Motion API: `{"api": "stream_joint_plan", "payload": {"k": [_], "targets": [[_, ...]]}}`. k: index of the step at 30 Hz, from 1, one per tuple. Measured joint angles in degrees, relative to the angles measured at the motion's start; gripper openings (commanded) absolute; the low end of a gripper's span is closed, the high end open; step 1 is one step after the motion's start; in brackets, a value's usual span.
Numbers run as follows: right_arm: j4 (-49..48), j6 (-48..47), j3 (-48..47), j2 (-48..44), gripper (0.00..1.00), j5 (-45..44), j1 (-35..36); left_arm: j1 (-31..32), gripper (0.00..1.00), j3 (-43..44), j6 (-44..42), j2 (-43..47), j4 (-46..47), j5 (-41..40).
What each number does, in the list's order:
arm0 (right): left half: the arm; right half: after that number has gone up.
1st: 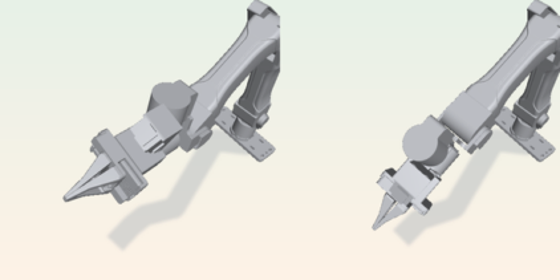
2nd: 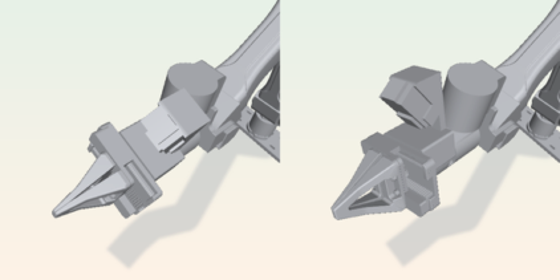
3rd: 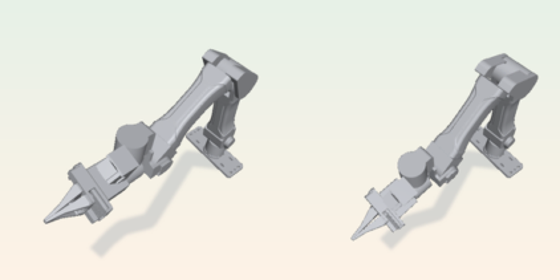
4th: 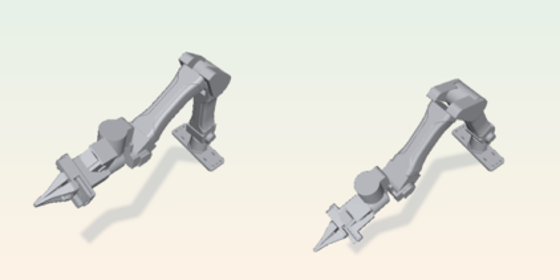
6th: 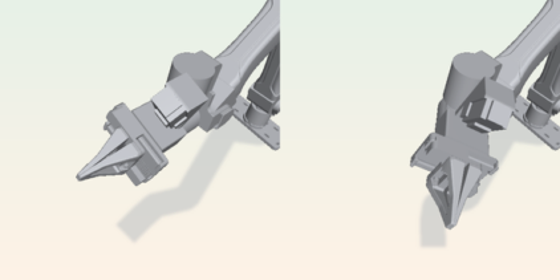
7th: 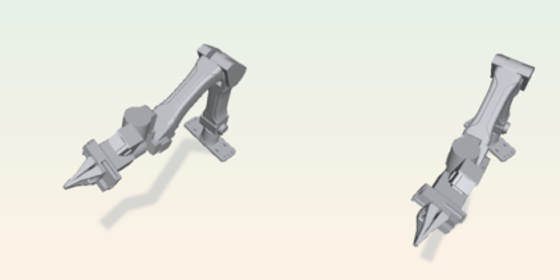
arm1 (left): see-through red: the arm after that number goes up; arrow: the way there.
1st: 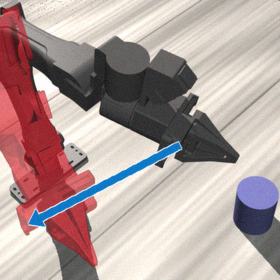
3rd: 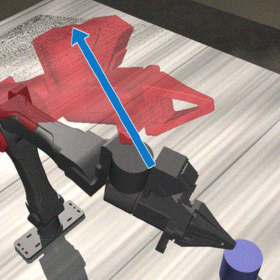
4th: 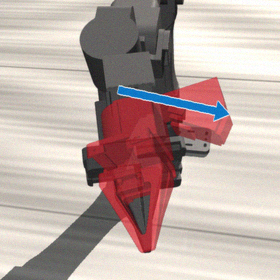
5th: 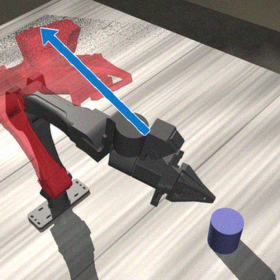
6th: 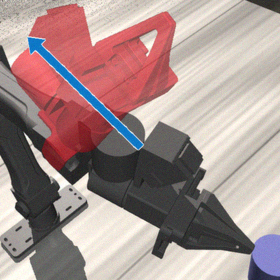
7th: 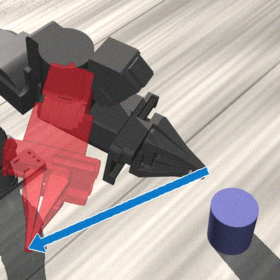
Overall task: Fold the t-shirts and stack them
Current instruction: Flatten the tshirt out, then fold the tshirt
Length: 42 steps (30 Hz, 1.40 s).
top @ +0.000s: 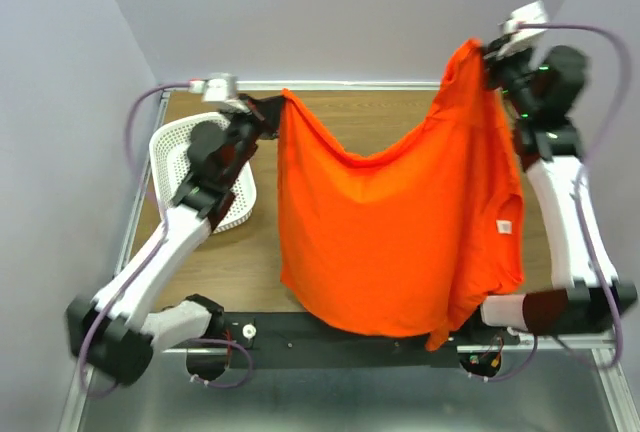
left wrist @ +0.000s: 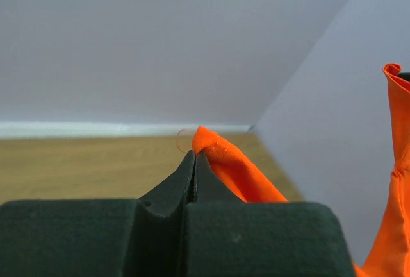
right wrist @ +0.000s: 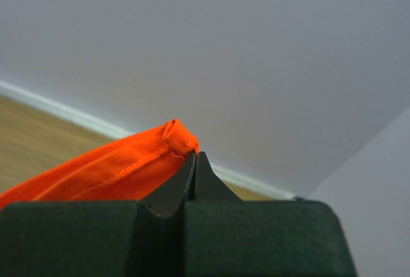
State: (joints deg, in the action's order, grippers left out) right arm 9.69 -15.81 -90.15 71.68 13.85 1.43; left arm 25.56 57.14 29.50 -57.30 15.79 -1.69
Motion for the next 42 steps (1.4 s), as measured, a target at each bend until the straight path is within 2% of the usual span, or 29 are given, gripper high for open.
{"api": "stream_joint_plan", "payload": {"k": [3,6,8,12,14,18,23,29,35,42], "targets": [[-6.6,-0.2,11.4,10.1,0.01,0.2,0.0,-1.9,0.0,-0.3,-0.7,-14.5,2.6,-2.0],[-9.9,-0.3,16.0,22.1,0.01,1.4,0.0,-4.3,0.0,1.7,-1.6,-28.2,2.2,-3.5],[-11.9,-0.3,15.5,30.1,0.01,2.3,0.0,-6.1,0.0,8.6,-2.3,-40.4,1.0,-4.5],[-14.2,-0.3,8.7,44.3,0.01,1.6,0.0,-8.2,0.0,23.5,-2.5,-57.2,-2.7,-5.2],[-14.9,-0.2,5.4,48.7,0.01,1.0,0.0,-9.2,0.0,29.1,-2.5,-62.6,-6.1,-5.2],[-15.7,-0.2,0.7,52.3,0.01,0.2,0.0,-10.5,0.0,35.1,-2.5,-67.8,-9.5,-5.2],[-16.6,-0.2,-3.1,53.6,0.01,-1.4,0.0,-11.9,0.0,37.8,-2.6,-68.4,-12.1,-5.2],[-17.3,-0.2,-3.3,53.6,0.01,-2.0,0.0,-12.7,0.0,41.3,-3.9,-69.2,-12.2,-4.6],[-17.4,-0.6,0.9,50.8,0.0,-1.8,-0.1,-13.1,0.0,46.6,-5.0,-73.4,-13.5,-3.3],[-17.5,-0.8,7.6,42.7,0.01,0.3,-0.6,-13.2,0.0,50.8,-5.3,-76.1,-18.6,-3.8]]}}
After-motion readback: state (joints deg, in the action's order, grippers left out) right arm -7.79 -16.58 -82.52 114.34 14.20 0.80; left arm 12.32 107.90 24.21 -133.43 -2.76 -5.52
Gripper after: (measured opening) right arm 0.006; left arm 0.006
